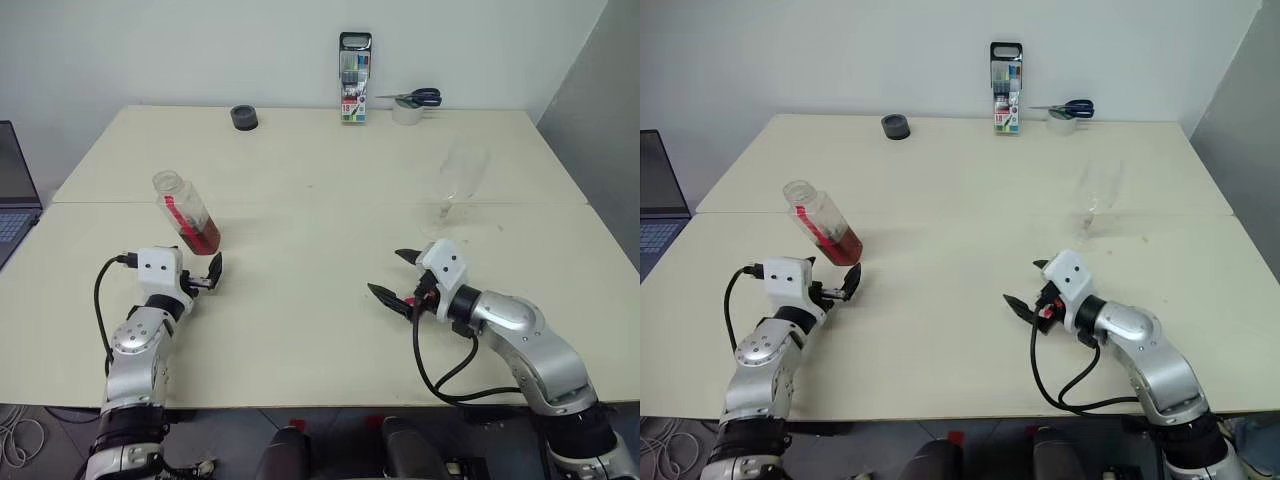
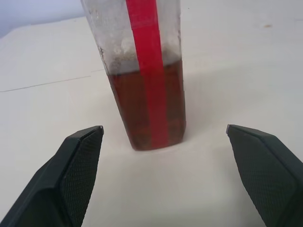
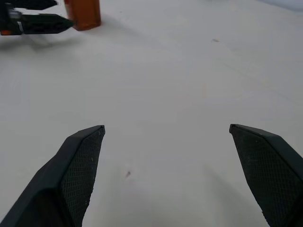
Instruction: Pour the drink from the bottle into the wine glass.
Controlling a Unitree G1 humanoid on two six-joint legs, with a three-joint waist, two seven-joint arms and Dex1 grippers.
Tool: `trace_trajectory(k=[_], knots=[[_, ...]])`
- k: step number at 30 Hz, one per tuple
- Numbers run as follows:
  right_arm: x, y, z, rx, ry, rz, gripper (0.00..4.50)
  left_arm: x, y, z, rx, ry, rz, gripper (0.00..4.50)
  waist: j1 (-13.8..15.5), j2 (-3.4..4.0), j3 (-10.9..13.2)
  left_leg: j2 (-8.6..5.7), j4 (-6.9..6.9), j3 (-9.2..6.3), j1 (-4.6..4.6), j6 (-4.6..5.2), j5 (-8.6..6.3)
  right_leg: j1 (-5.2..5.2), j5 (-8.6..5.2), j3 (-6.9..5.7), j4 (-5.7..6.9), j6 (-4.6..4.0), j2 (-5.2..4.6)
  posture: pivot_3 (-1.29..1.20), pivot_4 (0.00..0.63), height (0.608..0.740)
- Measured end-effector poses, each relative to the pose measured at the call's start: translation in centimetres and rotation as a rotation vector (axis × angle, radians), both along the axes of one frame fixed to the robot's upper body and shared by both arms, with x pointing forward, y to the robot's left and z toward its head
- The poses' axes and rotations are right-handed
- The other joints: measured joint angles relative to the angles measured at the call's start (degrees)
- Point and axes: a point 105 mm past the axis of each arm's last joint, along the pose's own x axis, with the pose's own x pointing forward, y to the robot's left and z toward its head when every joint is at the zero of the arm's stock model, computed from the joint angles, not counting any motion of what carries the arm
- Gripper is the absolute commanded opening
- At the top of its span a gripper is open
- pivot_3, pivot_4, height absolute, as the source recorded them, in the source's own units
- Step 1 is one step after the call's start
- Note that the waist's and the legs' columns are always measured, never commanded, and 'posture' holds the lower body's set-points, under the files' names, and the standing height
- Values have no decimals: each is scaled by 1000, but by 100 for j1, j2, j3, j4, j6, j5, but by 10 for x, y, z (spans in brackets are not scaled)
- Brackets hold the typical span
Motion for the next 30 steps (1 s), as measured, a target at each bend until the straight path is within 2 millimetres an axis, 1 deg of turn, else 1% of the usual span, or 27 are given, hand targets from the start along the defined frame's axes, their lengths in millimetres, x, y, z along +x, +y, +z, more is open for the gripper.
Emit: trace_trajectory(k=[2,4,6,9,13,16,18,22,24,27,30], knots=[[0,-6,-3,33,6,-57,4500,-9,-3,-3,8,20,-17,4454,5,-2,-3,2,-1,1,2,2,-1,2,0,1,-2,0,2,0,150,740],[6,-17,-5,106,9,-182,4500,-21,-15,-10,14,62,-91,4454,8,1,-7,2,-6,4,7,2,-2,4,0,9,-1,0,2,0,150,740],[17,-32,-7,161,-9,-325,4500,-30,-33,-16,2,103,-200,4454,25,1,-7,1,-5,11,7,2,-1,4,0,10,-2,0,3,0,150,740],[29,-50,-6,166,-68,-482,4500,-32,-56,-8,1,115,-351,4454,59,0,-7,3,-4,21,10,1,-1,7,0,7,-1,0,9,0,150,740],[51,-71,-8,188,-109,-650,4500,-36,-94,8,6,132,-604,4454,59,7,-9,3,-6,39,18,1,0,9,0,14,4,0,10,0,150,740],[66,-80,-11,206,-105,-703,4500,-35,-109,18,18,143,-734,4454,42,7,-9,5,-7,45,19,1,-1,8,0,17,5,0,14,0,150,740],[77,-85,-13,223,-93,-724,4500,-35,-118,26,62,160,-835,4454,14,8,-9,5,-10,50,23,2,0,8,0,20,6,0,15,0,150,740],[96,-92,-12,271,-77,-726,4500,-44,-130,34,131,206,-1015,4454,-44,11,-6,5,-13,57,27,2,-1,8,0,27,6,0,14,0,150,740],[104,-93,-10,276,-78,-707,4500,-47,-136,37,159,215,-1075,4454,-73,16,-4,5,-14,60,27,3,-1,8,0,31,4,0,14,0,150,740],[117,-94,-8,272,-78,-689,4500,-47,-139,41,175,205,-1106,4454,-100,17,-3,6,-14,62,28,3,-1,7,0,33,4,0,14,0,150,740],[130,-91,-3,275,-76,-660,4500,-49,-141,39,179,217,-1129,4454,-133,18,-2,6,-16,65,34,4,-1,8,0,37,7,0,14,0,150,740]])
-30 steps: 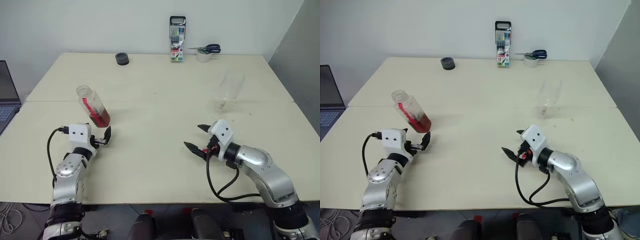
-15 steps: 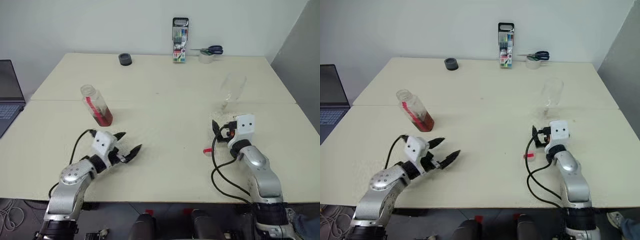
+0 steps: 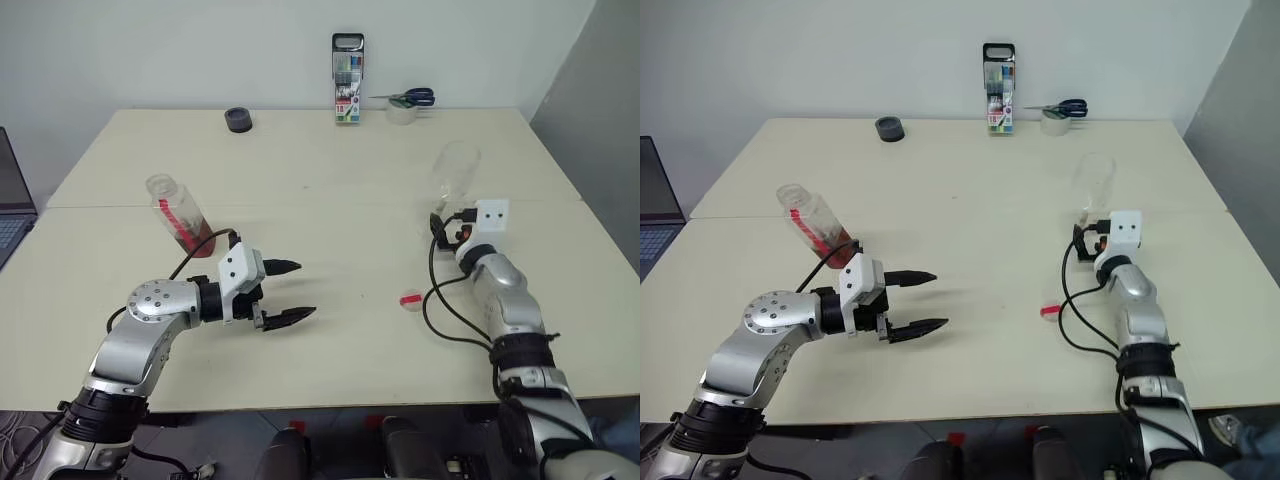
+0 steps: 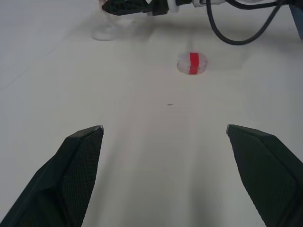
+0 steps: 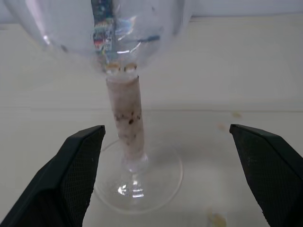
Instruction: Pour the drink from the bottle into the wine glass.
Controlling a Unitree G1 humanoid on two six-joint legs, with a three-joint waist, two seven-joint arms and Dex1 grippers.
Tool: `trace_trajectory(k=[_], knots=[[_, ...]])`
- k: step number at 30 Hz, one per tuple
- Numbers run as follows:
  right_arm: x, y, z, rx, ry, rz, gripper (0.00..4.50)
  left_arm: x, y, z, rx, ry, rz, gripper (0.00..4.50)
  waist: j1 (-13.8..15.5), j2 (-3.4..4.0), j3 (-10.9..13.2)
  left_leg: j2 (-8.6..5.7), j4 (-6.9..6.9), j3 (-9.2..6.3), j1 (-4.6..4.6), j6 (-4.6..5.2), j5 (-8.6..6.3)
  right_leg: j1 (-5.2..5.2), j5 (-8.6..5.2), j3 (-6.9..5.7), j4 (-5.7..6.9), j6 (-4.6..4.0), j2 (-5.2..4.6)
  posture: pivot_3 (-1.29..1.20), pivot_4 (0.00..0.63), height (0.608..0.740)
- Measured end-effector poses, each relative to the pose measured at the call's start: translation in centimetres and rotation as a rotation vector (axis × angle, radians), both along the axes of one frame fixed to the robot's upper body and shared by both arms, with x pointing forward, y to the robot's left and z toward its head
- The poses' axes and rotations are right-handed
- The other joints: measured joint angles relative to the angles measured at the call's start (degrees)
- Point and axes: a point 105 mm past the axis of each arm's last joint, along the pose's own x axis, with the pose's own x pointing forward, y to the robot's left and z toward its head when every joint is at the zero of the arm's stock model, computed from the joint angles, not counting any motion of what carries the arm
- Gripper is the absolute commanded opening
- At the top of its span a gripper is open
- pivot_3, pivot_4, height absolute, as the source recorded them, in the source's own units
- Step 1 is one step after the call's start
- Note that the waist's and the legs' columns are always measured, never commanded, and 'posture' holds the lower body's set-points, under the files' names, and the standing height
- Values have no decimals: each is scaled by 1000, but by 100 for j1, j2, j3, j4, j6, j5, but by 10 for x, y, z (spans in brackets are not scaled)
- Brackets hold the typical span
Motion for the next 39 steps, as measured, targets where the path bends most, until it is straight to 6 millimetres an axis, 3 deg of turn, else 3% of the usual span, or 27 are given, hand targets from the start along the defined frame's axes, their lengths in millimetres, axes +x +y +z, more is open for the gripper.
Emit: trace_trajectory(k=[5,11,17,18,21,23,28,31,34,39], knots=[[12,8,-1,8,16,44,4500,1,2,-4,5,13,5,4454,-23,1,1,-1,0,2,0,0,0,0,0,4,0,0,-1,0,150,740],[17,10,-7,14,32,56,2530,3,5,-5,19,0,14,4500,-40,1,1,-1,1,1,0,0,0,0,0,5,1,0,-1,0,150,740],[18,17,-3,11,7,95,289,0,11,-14,26,22,39,4500,-74,3,2,-1,0,-1,0,0,0,0,0,5,3,0,-2,0,150,740],[18,20,-3,-5,4,114,120,-1,15,-17,27,32,52,4500,-89,4,2,0,-1,0,1,0,0,-2,0,6,4,0,-2,0,150,740],[16,42,-4,-36,-2,204,124,-4,26,-22,33,52,102,4500,-124,10,6,1,-4,-1,3,1,-1,-6,0,7,10,0,-1,0,150,740],[12,68,0,-59,-26,301,124,-5,33,-22,34,58,140,4500,-154,14,9,4,-4,-5,5,1,-1,-12,0,12,22,0,0,0,150,740],[-15,165,15,-83,-103,629,124,-18,52,-25,24,85,235,4500,-220,17,10,8,-12,-30,16,1,-1,-13,0,10,30,0,1,0,150,740],[-32,208,7,-63,-64,768,124,-20,59,-21,24,78,272,4500,-175,20,12,2,-7,-44,15,0,-1,-8,0,0,30,0,-2,0,150,740],[-39,224,-1,-61,-30,816,124,-17,73,-15,27,51,341,4500,-71,20,13,-5,0,-48,16,0,-1,1,0,-6,23,0,-8,0,150,740],[-39,226,-17,-101,8,825,124,-12,84,-4,-1,20,411,4500,-66,20,13,-3,-5,-46,17,-1,0,-4,0,-5,24,0,-5,0,150,740]])
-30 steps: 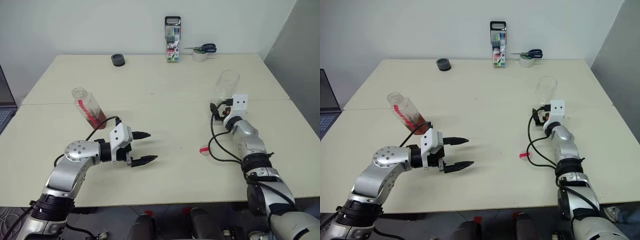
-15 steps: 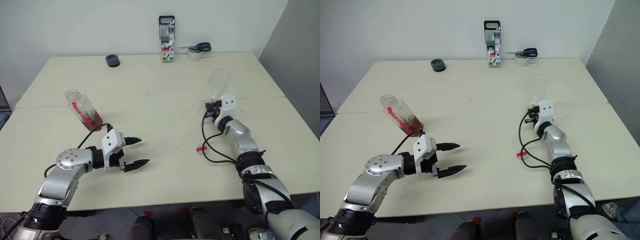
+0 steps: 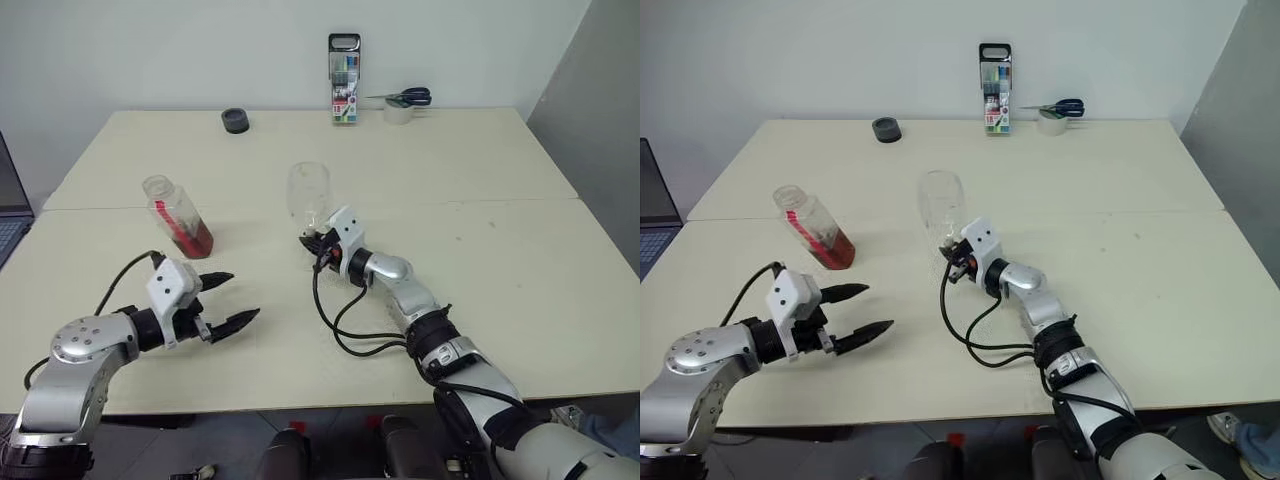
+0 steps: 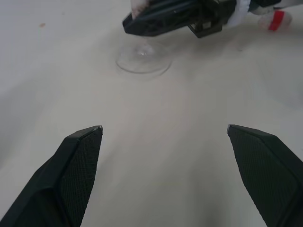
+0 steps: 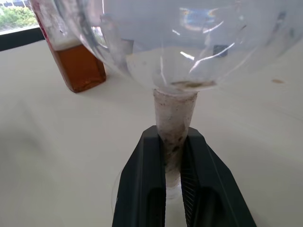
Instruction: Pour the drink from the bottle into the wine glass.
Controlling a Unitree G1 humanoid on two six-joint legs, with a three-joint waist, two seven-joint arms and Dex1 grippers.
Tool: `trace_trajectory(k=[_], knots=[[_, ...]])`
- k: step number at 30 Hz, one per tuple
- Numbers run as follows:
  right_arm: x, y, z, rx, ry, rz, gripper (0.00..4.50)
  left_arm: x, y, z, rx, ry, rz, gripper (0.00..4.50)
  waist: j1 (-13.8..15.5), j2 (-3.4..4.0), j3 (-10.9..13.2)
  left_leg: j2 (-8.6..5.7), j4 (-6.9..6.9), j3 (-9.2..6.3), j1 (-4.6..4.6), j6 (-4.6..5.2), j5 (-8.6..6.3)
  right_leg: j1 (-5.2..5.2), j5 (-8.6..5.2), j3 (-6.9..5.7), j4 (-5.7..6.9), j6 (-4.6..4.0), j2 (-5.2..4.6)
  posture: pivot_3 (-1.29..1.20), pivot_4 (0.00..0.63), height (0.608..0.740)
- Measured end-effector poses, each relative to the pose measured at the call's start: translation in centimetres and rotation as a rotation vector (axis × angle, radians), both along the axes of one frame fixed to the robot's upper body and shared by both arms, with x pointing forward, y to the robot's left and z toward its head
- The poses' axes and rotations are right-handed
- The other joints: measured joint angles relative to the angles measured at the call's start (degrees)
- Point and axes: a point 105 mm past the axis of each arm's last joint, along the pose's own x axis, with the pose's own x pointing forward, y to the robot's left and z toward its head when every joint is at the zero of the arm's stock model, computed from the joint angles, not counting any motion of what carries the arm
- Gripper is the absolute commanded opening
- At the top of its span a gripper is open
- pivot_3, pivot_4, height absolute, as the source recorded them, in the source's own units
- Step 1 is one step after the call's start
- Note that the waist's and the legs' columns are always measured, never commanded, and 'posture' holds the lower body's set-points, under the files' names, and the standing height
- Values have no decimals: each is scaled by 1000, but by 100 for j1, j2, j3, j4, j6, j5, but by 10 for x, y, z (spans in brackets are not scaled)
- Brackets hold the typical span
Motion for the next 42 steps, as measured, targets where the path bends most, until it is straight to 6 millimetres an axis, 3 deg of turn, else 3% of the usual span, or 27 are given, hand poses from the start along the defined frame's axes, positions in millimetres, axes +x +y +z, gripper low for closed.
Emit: trace_trajectory(k=[6,13,19,30,42], knots=[[3,3,-1,-37,-29,12,124,5,-1,17,-35,-49,28,4500,-43,0,0,4,-2,-1,3,0,0,-2,0,1,6,0,4,0,150,740],[3,5,-1,-32,-37,16,2534,7,-3,22,-41,-52,35,4500,-46,0,0,3,-2,0,5,0,0,-1,0,2,6,0,4,0,150,740],[2,5,0,-25,-34,26,4468,13,-11,40,-37,-112,23,4500,-48,0,0,3,-2,1,6,-1,0,-1,0,2,6,0,4,0,150,740],[-1,-7,8,9,-31,47,4468,20,-18,50,-60,-145,27,4500,-41,0,0,3,-2,0,4,-1,0,-1,0,2,4,0,3,0,150,740],[-16,-68,5,-92,-67,0,4468,20,-22,48,-119,-144,69,4500,-25,-1,0,3,-1,1,2,0,-1,0,0,4,1,0,3,0,150,740]])
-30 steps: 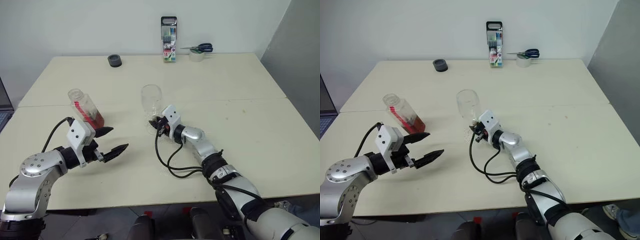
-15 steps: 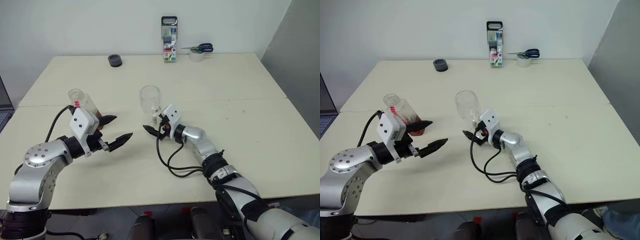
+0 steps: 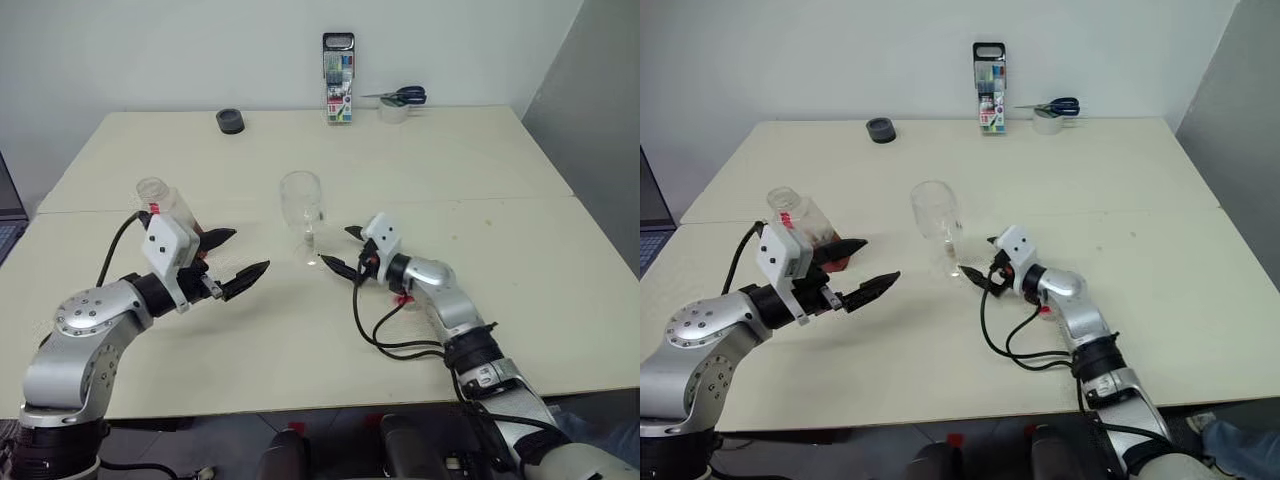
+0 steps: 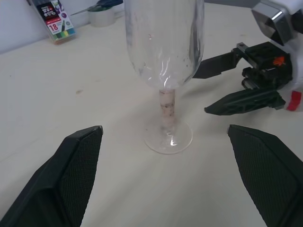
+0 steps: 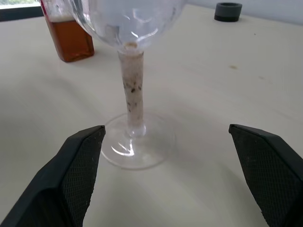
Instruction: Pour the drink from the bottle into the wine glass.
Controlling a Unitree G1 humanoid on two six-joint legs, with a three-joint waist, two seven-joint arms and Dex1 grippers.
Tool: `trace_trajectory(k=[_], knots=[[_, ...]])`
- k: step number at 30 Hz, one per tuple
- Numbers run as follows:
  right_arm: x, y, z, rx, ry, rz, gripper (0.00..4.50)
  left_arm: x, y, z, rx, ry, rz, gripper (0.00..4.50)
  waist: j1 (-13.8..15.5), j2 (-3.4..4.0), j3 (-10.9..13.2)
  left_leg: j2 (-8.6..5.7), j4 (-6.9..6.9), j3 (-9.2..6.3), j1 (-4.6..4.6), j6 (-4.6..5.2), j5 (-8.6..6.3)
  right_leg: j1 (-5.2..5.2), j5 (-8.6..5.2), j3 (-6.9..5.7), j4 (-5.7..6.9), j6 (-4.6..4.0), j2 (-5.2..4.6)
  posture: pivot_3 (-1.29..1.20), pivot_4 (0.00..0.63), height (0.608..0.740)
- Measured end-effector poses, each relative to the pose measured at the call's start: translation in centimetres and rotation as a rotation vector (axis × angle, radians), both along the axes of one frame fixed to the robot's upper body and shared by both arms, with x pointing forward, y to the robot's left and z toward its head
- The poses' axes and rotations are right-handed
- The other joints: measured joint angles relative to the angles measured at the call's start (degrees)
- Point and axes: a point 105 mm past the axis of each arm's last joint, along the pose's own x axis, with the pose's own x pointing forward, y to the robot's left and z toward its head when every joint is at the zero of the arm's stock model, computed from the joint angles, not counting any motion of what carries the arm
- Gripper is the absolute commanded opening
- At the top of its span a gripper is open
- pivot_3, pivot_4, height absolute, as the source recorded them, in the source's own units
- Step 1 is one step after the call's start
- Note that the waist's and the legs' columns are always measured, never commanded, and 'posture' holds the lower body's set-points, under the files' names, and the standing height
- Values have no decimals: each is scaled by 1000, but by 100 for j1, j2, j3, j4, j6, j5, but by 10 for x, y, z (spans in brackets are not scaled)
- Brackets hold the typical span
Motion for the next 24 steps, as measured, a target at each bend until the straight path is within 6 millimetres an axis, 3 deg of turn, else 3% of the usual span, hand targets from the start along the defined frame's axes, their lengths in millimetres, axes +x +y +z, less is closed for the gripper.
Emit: trace_trajectory(k=[7,12,15,18,22,24], knots=[[-21,-26,-3,-41,6,6,4468,3,-2,0,-41,-14,32,4500,22,-2,0,0,1,-1,-2,0,0,4,0,-1,-7,0,-1,0,150,740],[-41,-33,-4,-89,-15,55,4468,6,-3,7,-64,-49,54,4500,49,-2,0,0,1,2,-2,0,0,4,0,0,-10,1,-1,0,150,740],[-58,-33,6,-78,-22,124,4468,8,1,5,-34,-81,109,4500,56,-3,0,0,0,2,-2,0,0,5,-1,1,-16,1,-1,0,150,740],[-74,-34,20,-67,-13,204,4468,12,16,-11,1,-85,226,4500,65,-3,0,2,0,1,-2,1,-1,9,-1,1,-27,1,-1,0,150,740],[-95,-38,40,-69,4,293,4468,5,31,-50,5,-13,342,4500,122,-5,1,0,0,-1,-7,2,-1,13,-1,-2,-43,1,-3,0,150,740],[-100,-39,45,-68,18,312,4468,4,34,-57,-13,-15,394,4500,182,-6,0,0,3,-2,-8,2,-1,15,0,-4,-45,1,-4,0,150,740]])
